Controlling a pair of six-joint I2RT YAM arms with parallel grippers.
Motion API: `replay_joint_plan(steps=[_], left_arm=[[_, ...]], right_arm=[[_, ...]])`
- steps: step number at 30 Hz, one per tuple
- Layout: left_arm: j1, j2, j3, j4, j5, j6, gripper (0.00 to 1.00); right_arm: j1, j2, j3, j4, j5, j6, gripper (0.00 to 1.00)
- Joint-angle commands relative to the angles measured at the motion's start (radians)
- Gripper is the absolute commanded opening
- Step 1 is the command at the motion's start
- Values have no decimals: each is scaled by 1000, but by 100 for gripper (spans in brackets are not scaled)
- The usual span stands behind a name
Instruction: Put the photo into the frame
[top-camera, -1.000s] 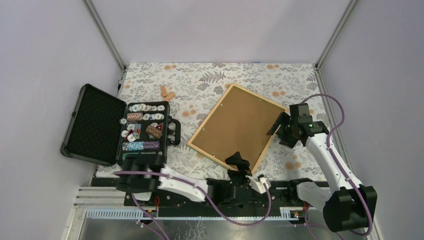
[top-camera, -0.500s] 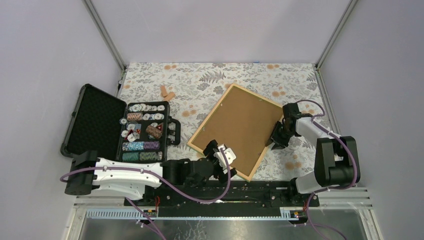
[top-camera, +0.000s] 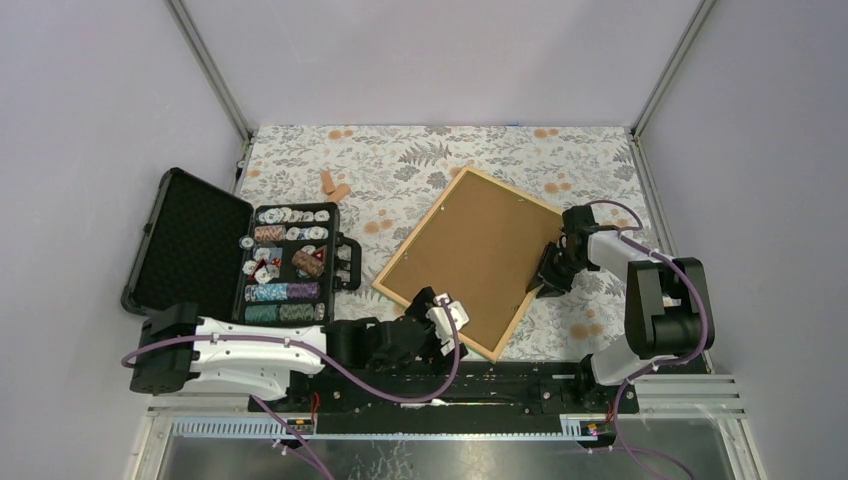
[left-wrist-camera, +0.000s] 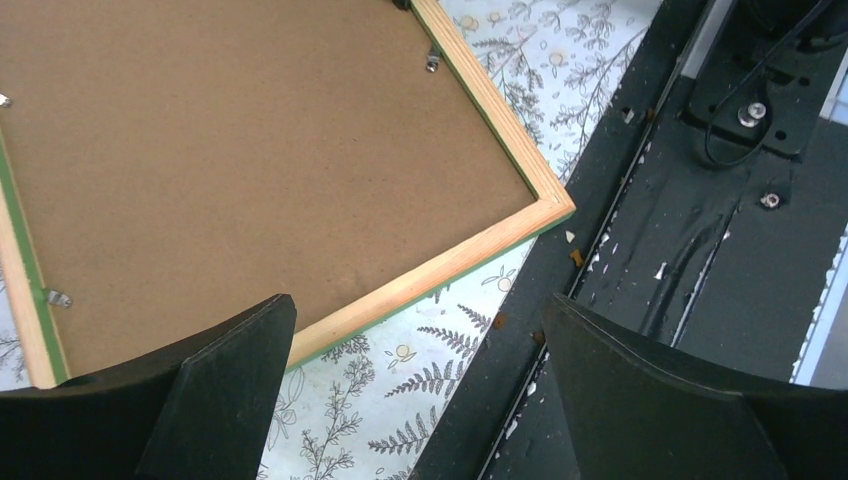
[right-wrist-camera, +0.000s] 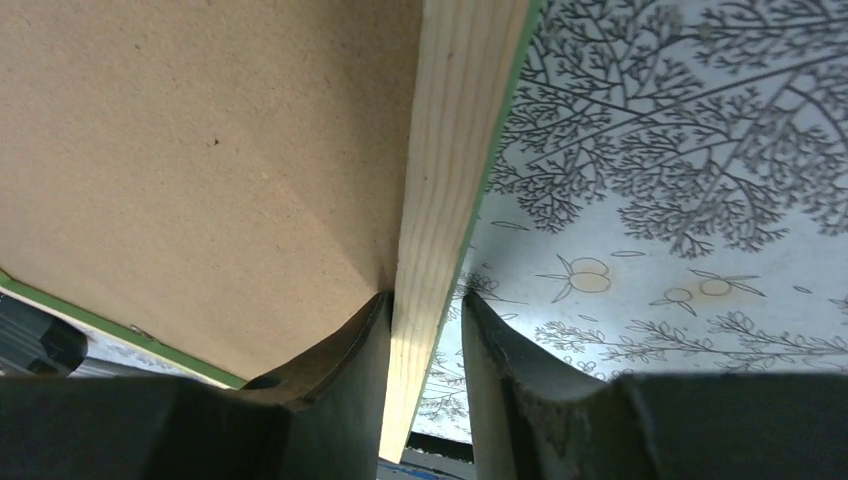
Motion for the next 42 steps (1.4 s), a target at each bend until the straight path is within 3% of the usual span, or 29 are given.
replay_joint_plan(steps=[1, 4, 5, 17, 23, 30, 34, 38, 42], left_arm=[[10, 38, 19, 48, 75, 11, 99], [10, 81, 44, 21, 90, 32, 99], [10, 105, 53, 13, 95, 40, 99], [10, 189, 82, 35, 138, 76, 99], [0, 214, 95, 30, 104, 89, 99], [-200, 214, 4, 190, -155, 330, 99], [-282, 294, -5, 300, -310, 474, 99], [-301, 440, -7, 533, -510, 679, 99], [-299, 571, 22, 699, -562, 833, 98]], right_arm=[[7, 54, -6, 7, 2, -13, 28], [6, 29, 1, -14, 23, 5, 3], [6, 9, 3, -24, 29, 13, 0], [5, -199, -42, -154, 17, 217, 0], [4, -251, 40, -218, -2, 244, 0], [5, -208, 90, -262, -5, 230, 0], [4, -213, 83, -264, -9, 227, 0], [4, -225, 83, -265, -17, 237, 0], [4, -233, 90, -266, -37, 245, 0]])
